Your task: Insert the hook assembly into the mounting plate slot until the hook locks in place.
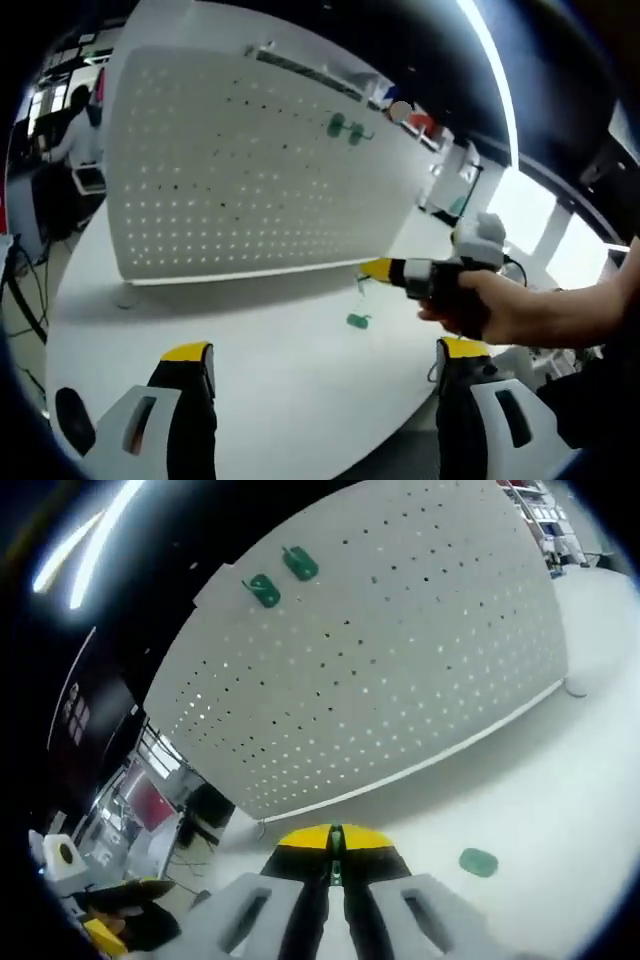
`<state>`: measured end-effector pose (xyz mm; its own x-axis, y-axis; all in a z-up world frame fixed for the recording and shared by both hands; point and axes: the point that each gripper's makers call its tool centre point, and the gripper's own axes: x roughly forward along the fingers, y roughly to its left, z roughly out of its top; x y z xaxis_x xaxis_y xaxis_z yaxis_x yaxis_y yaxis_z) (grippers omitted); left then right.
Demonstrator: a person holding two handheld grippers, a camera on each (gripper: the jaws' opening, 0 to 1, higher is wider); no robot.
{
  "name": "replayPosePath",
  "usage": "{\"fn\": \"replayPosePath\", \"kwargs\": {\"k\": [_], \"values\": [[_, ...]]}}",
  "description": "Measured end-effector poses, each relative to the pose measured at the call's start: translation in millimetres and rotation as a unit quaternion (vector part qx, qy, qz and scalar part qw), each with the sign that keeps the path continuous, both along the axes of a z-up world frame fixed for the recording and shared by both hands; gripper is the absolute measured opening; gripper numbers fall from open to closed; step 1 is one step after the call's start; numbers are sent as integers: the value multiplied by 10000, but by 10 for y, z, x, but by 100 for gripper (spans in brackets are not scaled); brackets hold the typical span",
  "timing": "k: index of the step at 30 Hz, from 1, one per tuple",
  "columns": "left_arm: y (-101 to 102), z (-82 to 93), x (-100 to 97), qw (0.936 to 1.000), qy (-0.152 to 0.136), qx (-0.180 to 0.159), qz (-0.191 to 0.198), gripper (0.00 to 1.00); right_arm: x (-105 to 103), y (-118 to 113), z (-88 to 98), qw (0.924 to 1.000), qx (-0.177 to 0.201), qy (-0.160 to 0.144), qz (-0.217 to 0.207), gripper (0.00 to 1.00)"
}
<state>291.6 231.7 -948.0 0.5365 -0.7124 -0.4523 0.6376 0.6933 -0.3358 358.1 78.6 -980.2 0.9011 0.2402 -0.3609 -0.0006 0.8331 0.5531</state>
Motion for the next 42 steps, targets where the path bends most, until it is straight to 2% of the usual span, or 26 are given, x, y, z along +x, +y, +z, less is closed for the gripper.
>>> {"fn": "replayPosePath", "kwargs": {"k": [2, 4, 9, 12, 15, 17, 22, 27, 31, 35, 39, 42], "values": [[-31, 20, 38, 10000, -28, 2, -12, 92, -45, 78, 79, 9999, -44, -96, 133, 0], [-59, 36, 78, 10000, -53, 8, -20, 92, -92, 122, 144, 9990, -285, -188, 276, 0], [-138, 70, 137, 9999, -94, -3, -53, 89, -185, 243, 311, 9974, -361, -409, 469, 0], [-191, 72, 155, 9999, -92, -6, -89, 86, -255, 362, 422, 9957, -368, -561, 634, 0], [-248, 120, 164, 9996, -215, -86, -133, 82, -332, 523, 566, 9930, -309, -796, 822, 0], [-269, 140, 161, 9996, -216, -133, -153, 80, -358, 623, 671, 9907, -98, -1009, 909, 0], [-280, 175, 163, 9995, -194, -176, -167, 74, -456, 871, 830, 9839, -137, -1303, 1217, 0], [-264, 229, 160, 9991, -111, -398, -89, 67, -533, 1065, 937, 9780, -187, -1481, 1455, 0], [-241, 263, 150, 9990, -137, -417, -74, 59, -575, 1170, 1021, 9738, -235, -1626, 1571, 0], [-239, 308, 137, 9986, -133, -501, -95, 46, -599, 1248, 1077, 9688, -364, -1758, 1706, 0], [-237, 337, 135, 9982, -118, -576, -69, 41, -616, 1304, 1130, 9645, -461, -1869, 1806, 0], [-227, 372, 126, 9975, -63, -699, -62, 32, -625, 1342, 1161, 9617, -508, -1942, 1865, 0]]}}
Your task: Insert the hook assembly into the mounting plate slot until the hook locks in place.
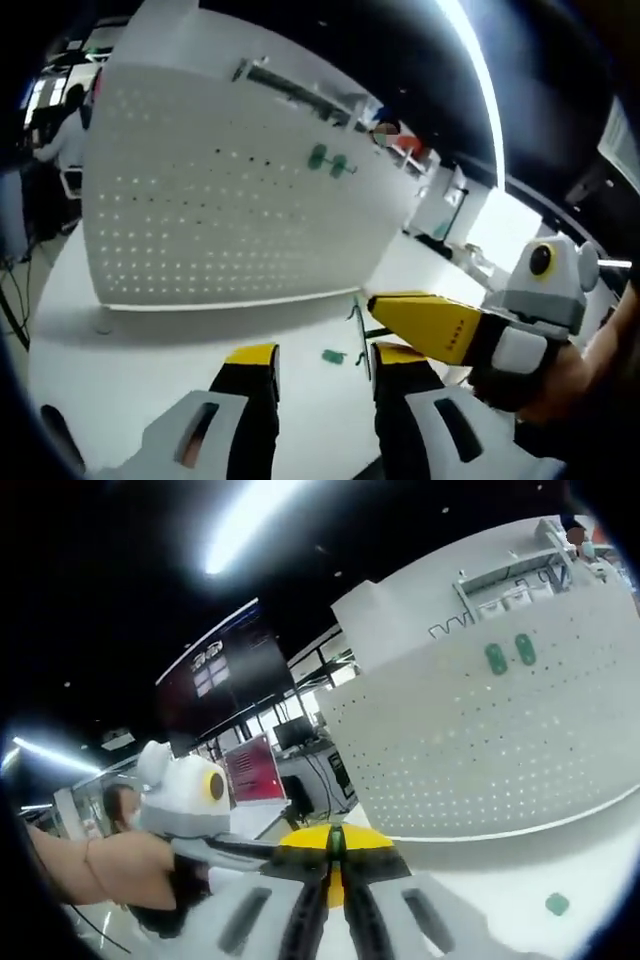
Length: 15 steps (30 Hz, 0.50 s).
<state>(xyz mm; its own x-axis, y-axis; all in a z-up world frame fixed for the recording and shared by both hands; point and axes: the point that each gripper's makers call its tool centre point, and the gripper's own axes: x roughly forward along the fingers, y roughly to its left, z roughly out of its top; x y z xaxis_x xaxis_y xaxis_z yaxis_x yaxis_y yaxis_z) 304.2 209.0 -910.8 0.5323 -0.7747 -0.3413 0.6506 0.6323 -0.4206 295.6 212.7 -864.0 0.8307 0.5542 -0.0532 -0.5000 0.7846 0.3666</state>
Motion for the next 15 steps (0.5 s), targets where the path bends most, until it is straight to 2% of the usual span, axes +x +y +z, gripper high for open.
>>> {"fn": "replayPosePath", "kwargs": {"k": [1, 6, 9, 15], "values": [[-11, 23, -10, 9999, 34, -106, -26, 30, -4, 7, 6, 10000, -9, -20, 10, 0], [-24, 81, -34, 9999, -54, -94, -93, 23, -10, 21, 43, 9999, -31, -102, 21, 0], [-41, 117, -43, 9997, -70, -175, -133, 19, -20, 35, 89, 9995, -140, -270, 32, 0], [-68, 143, -70, 9995, -119, -195, -205, 8, -31, 53, 95, 9991, -250, -344, 59, 0]]}}
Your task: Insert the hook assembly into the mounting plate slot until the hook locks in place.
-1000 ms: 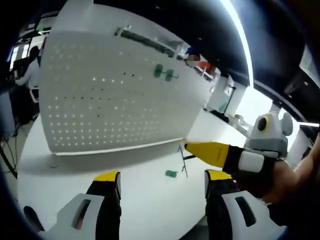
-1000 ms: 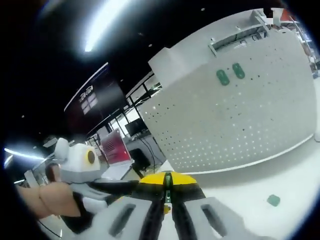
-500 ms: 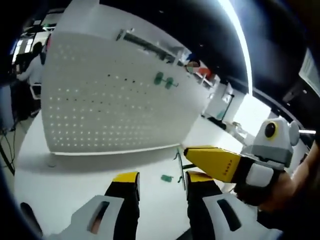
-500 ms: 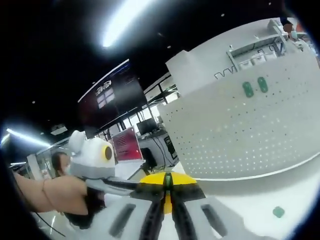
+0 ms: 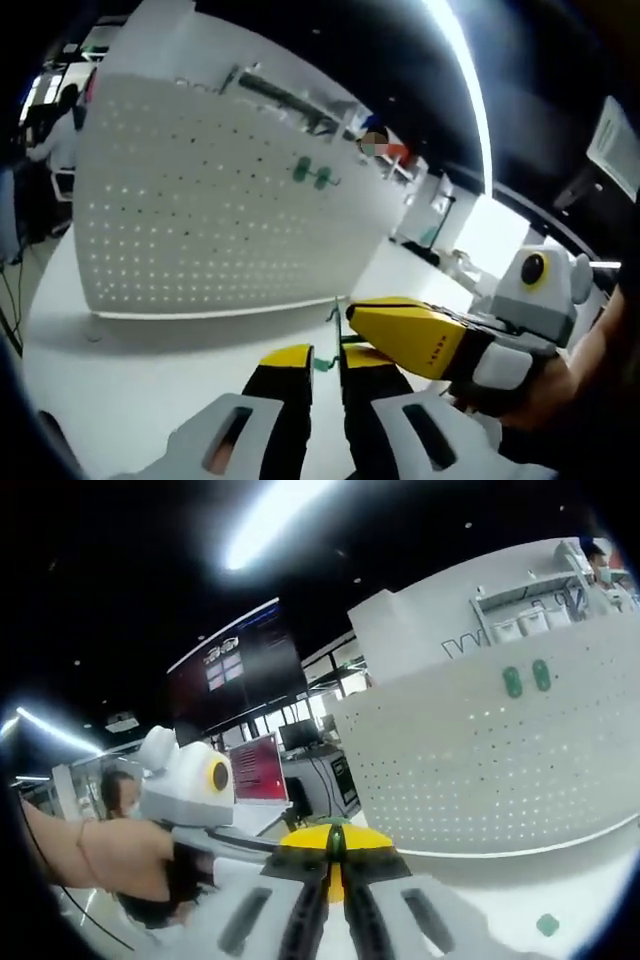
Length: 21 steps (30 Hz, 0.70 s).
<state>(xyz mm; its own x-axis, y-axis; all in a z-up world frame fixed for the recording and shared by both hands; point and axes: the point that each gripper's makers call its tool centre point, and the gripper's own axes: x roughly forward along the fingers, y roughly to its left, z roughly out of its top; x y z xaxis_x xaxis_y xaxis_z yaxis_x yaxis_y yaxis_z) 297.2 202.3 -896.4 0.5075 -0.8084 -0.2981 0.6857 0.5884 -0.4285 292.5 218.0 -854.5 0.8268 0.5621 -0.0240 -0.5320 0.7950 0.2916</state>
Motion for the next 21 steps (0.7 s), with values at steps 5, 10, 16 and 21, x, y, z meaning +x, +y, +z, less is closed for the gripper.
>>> {"fn": "replayPosePath", "kwargs": {"k": [5, 10, 16, 21], "values": [[-17, 41, -25, 10000, 21, -31, -56, 4, -10, 3, 39, 10000, -45, -85, -12, 0], [-16, 74, -27, 10000, 25, -33, -41, 3, -10, 4, 77, 9999, -35, -146, -18, 0], [-39, 83, -34, 10000, -10, 22, -70, 2, -17, -13, 88, 9998, -55, -164, -25, 0], [-81, 106, -41, 9996, -163, 154, -145, 1, -32, -56, 101, 9998, -62, -155, -62, 0]]}}
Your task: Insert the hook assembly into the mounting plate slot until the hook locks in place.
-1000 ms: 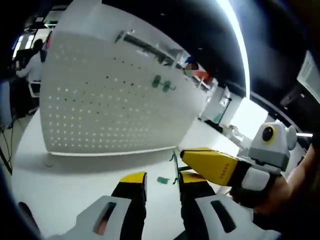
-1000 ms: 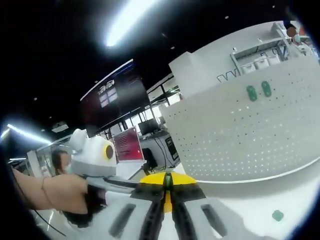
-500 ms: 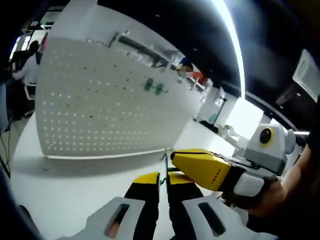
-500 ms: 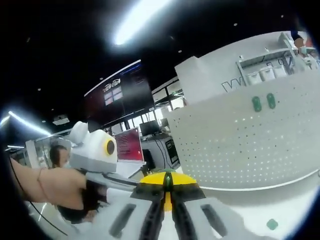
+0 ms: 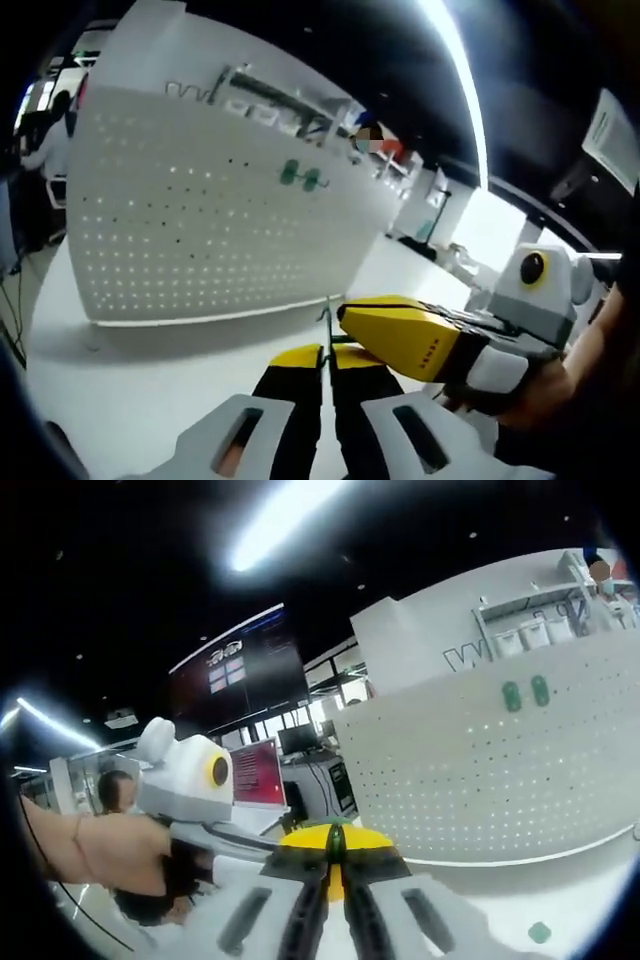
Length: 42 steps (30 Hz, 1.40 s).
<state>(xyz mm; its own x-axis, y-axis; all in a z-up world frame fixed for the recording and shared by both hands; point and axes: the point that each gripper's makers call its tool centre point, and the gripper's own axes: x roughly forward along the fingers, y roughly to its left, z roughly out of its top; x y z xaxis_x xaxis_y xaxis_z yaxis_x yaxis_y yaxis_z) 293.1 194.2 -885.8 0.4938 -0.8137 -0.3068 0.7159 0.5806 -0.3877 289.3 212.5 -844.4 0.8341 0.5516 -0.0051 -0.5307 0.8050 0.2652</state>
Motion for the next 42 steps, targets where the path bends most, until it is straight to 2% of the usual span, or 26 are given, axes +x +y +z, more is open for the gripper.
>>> {"fn": "replayPosePath", "kwargs": {"k": [3, 5, 8, 12, 16, 20, 24, 27, 34, 39, 42], "values": [[-12, 6, -4, 9999, -87, 89, -44, 1, -1, -10, 4, 10000, -40, 39, 12, 0], [-12, 7, -6, 9997, -147, 156, -73, 1, -5, -16, -5, 9997, 1, 253, 39, 0], [-2, 50, 9, 9995, -270, 185, -38, 1, -8, -23, 35, 9996, -62, 245, 84, 1], [40, 78, 53, 9992, -349, 201, 50, 1, -23, -78, 47, 9988, 168, 453, 126, 9], [94, 57, 86, 9976, -536, 427, 85, 1, -61, -116, 84, 9986, 165, 472, 196, 8], [84, 52, 69, 9942, -817, 696, 9, 1, -86, -71, 57, 9970, 267, 628, 351, 8], [34, 64, 21, 9926, -935, 764, -93, 1, -85, -56, 19, 9963, 327, 710, 362, 8], [38, 36, 11, 9896, -1044, 976, -126, 1, -86, -37, 8, 9954, 408, 769, 399, 8], [39, 70, 26, 9890, -1117, 958, -129, 1, -86, -16, -29, 9917, 700, 988, 426, 5], [30, 95, 31, 9870, -1244, 1003, -174, 1, -67, -23, -54, 9895, 801, 1111, 466, 4], [32, 88, 35, 9854, -1296, 1089, -169, 1, -65, -17, -55, 9902, 747, 1080, 485, 2]]}}
